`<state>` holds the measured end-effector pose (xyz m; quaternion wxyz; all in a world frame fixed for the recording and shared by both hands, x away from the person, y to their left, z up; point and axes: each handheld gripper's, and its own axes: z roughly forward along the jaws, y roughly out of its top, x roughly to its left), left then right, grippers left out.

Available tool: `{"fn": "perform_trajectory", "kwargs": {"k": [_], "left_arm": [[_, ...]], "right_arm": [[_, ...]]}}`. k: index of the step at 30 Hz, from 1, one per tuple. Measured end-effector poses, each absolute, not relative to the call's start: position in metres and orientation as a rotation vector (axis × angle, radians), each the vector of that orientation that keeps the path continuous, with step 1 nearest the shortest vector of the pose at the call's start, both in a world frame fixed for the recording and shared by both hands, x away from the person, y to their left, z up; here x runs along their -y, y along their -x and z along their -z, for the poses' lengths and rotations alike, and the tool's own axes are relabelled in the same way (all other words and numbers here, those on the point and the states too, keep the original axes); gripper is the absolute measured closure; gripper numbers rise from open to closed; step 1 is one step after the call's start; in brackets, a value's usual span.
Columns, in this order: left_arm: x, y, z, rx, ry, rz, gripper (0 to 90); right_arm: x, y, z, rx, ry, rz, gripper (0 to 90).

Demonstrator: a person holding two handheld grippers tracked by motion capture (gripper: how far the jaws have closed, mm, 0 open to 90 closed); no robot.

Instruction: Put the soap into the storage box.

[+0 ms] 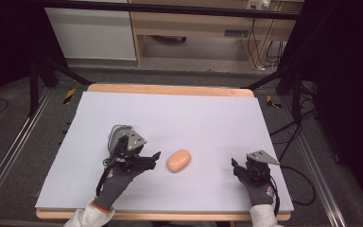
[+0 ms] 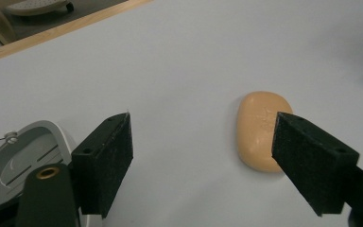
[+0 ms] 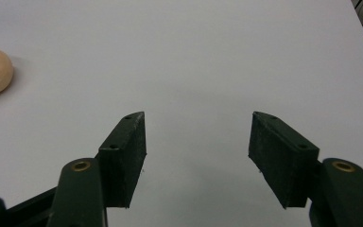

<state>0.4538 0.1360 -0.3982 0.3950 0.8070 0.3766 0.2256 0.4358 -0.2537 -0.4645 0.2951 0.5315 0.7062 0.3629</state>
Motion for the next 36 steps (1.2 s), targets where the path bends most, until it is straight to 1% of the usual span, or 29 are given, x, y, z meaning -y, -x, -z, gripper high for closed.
{"fn": "perform_trajectory", "kwargs": {"k": [36], "left_arm": [[-0.085,-0.466,0.421,-0.894,-2.2,-0.529,20.3]], "right_arm": [[0.252,-0.435,0.465,-1.896,-1.409,-0.968,41.8]]}}
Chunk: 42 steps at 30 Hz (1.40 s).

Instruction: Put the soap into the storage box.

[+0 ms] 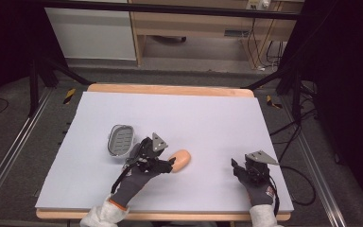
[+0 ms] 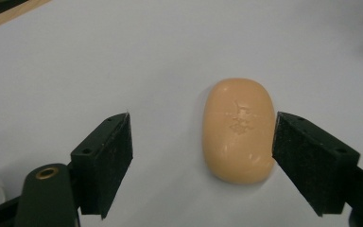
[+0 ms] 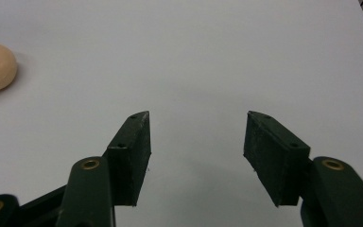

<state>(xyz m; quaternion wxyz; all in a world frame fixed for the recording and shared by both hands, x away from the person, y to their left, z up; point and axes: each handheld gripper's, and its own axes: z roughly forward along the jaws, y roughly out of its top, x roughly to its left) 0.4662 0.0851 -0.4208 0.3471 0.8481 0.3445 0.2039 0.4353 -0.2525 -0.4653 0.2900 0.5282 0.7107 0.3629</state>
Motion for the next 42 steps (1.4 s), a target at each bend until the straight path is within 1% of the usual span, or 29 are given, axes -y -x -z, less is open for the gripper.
{"fn": "perform_trajectory", "kwargs": {"k": [25,42], "left_arm": [[-0.057,-0.478,0.441,-0.894,-2.264,-0.47,20.4],[-0.043,-0.487,0.453,-0.886,-2.34,-0.446,23.4]], "right_arm": [[0.252,-0.435,0.466,-1.902,-1.405,-0.975,43.5],[0.252,-0.435,0.466,-1.912,-1.411,-0.98,44.3]]}}
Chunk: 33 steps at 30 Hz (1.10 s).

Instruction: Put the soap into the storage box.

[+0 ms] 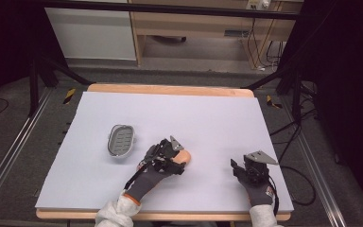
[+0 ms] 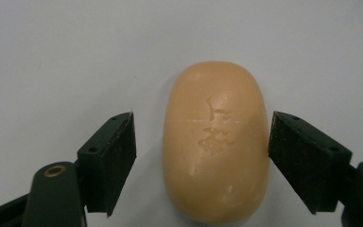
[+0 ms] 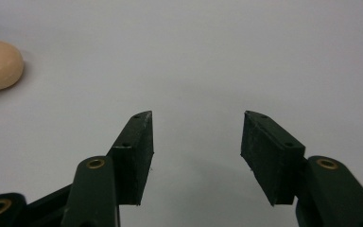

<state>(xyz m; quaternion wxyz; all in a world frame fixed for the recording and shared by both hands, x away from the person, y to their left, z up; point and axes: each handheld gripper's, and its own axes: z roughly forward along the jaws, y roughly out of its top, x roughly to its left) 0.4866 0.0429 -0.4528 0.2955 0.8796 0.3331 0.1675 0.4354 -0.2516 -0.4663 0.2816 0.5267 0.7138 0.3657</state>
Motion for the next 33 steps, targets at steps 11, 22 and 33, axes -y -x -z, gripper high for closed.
{"fn": "perform_trajectory", "kwargs": {"k": [11,22,33], "left_arm": [[-0.038,-0.492,0.462,-0.899,-2.37,-0.375,27.6],[-0.037,-0.495,0.466,-0.908,-2.381,-0.35,31.0],[-0.035,-0.496,0.467,-0.91,-2.394,-0.342,31.4]], "right_arm": [[0.252,-0.436,0.467,-1.917,-1.413,-0.979,45.1],[0.252,-0.436,0.467,-1.92,-1.412,-0.981,45.7],[0.251,-0.437,0.467,-1.918,-1.418,-0.973,45.9]]}}
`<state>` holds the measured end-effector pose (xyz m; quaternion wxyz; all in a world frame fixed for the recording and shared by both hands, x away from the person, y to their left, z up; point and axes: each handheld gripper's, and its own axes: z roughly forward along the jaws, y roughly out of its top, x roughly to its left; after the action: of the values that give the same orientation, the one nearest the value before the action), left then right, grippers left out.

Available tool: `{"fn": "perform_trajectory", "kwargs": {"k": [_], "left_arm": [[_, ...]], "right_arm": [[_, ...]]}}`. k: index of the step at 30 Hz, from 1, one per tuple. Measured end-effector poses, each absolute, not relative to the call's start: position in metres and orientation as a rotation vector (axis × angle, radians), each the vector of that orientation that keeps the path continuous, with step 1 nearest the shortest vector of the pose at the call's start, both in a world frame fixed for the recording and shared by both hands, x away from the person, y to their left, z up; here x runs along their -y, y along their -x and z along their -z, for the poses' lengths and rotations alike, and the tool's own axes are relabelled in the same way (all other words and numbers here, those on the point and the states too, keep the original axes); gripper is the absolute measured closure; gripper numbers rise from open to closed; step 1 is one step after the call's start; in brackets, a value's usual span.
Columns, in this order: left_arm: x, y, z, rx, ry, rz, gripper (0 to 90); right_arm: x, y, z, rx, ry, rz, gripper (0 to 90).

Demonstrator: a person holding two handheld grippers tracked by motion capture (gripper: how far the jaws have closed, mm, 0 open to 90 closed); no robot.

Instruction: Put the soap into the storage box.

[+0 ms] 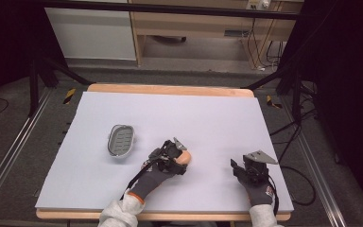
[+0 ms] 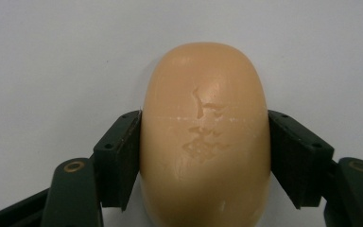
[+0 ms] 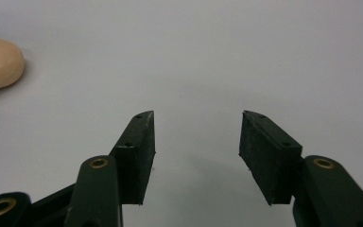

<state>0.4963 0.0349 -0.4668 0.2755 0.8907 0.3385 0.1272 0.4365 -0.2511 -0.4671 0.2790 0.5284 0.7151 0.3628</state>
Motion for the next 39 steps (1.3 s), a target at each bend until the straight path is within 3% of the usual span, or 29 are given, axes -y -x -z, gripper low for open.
{"fn": "perform_trajectory", "kwargs": {"k": [19,39], "left_arm": [[-0.035,-0.5,0.464,-0.922,-2.407,-0.314,32.0],[-0.065,-0.487,0.428,-0.925,-2.304,-0.343,32.0]], "right_arm": [[0.252,-0.436,0.467,-1.92,-1.421,-0.984,45.9],[0.252,-0.436,0.467,-1.919,-1.417,-0.978,45.9]]}}
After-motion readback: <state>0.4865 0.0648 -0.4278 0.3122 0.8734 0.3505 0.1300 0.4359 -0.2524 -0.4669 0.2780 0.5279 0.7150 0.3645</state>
